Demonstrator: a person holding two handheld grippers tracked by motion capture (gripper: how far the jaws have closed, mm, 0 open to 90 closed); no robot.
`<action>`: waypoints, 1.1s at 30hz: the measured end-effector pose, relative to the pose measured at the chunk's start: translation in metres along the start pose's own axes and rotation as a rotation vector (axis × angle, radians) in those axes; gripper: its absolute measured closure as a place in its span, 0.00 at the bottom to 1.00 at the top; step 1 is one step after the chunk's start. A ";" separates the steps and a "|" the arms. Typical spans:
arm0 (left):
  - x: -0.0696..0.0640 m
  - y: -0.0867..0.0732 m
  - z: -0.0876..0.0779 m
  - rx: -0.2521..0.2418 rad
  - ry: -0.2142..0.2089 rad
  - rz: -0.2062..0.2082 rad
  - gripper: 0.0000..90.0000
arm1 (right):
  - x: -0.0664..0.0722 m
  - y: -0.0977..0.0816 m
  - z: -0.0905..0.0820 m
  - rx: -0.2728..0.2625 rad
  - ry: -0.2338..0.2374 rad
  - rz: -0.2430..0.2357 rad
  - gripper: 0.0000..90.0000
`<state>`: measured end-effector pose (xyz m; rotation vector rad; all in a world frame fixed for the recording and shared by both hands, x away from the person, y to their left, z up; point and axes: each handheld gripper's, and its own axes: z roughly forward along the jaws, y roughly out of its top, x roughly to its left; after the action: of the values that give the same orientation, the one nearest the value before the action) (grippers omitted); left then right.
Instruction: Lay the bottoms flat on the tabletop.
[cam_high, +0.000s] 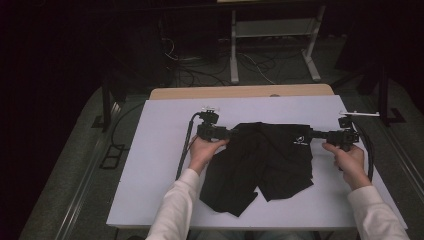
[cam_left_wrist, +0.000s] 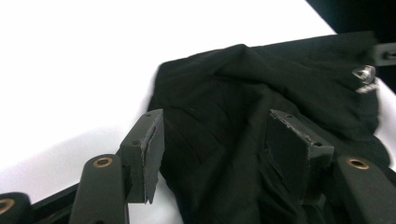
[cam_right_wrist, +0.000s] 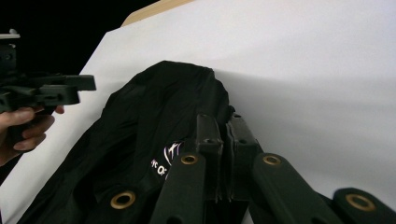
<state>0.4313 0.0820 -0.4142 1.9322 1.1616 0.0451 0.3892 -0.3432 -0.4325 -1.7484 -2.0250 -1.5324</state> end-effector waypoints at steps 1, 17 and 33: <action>0.000 0.001 0.001 -0.003 0.011 -0.004 0.43 | 0.000 0.000 0.000 -0.002 0.000 -0.001 0.94; -0.001 -0.002 0.026 -0.003 0.126 -0.074 0.44 | 0.003 -0.001 0.005 0.002 0.000 -0.007 0.94; -0.022 -0.012 0.049 0.062 0.313 0.093 0.69 | 0.005 -0.001 0.007 0.005 0.005 -0.013 0.94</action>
<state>0.4317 0.0366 -0.4448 2.0847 1.2852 0.3765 0.3904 -0.3348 -0.4338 -1.7314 -2.0395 -1.5328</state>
